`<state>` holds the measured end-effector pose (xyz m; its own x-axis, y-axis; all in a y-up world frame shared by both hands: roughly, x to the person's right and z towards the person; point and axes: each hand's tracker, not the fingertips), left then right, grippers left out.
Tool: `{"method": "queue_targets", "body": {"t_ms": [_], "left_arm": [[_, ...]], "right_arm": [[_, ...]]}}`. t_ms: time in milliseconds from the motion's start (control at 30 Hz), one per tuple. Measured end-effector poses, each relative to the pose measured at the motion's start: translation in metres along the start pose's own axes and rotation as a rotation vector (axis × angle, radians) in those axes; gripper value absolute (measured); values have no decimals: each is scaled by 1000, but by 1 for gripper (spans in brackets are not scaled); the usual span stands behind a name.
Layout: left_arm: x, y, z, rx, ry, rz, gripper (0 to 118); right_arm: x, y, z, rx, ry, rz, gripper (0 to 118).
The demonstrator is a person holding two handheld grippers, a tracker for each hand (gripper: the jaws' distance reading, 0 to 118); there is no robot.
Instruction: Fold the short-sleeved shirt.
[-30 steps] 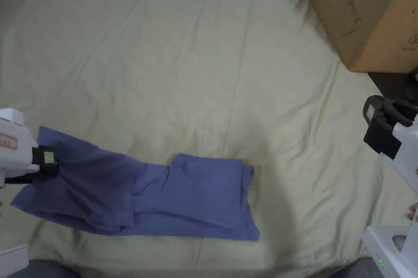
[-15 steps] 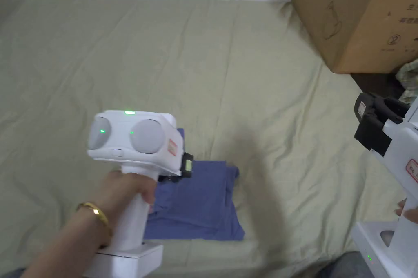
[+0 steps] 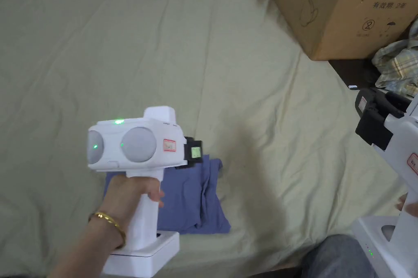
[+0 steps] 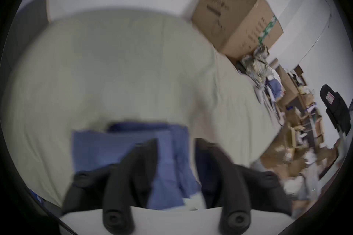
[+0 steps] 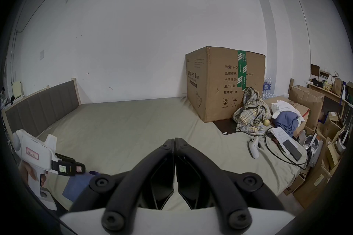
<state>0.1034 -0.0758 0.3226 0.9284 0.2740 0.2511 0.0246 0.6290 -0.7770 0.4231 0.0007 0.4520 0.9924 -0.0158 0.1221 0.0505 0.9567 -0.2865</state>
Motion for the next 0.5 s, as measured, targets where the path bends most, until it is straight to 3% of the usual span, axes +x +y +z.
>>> {"method": "queue_targets", "body": {"t_ms": [33,67,133,233,367,500], "left_arm": [[-3,-6,2,47,60,-41,4],[-5,-12,0,67,138,-69,0],[-9,-29,-12,50,169,-93,0],[-15,-54,-36,-43,97,-33,0],[-1,-91,-60,-96,62,-64,0],[27,-111,-68,-90,126,-251,0]], "right_arm": [[-2,0,-1,0,4,1,0],[-5,-1,-2,-2,8,4,0],[-9,-1,-5,-8,19,10,0],[-16,-2,-9,-15,33,13,0],[-25,-2,-12,-25,50,34,0],[-35,-3,-16,-43,73,46,0]]}}
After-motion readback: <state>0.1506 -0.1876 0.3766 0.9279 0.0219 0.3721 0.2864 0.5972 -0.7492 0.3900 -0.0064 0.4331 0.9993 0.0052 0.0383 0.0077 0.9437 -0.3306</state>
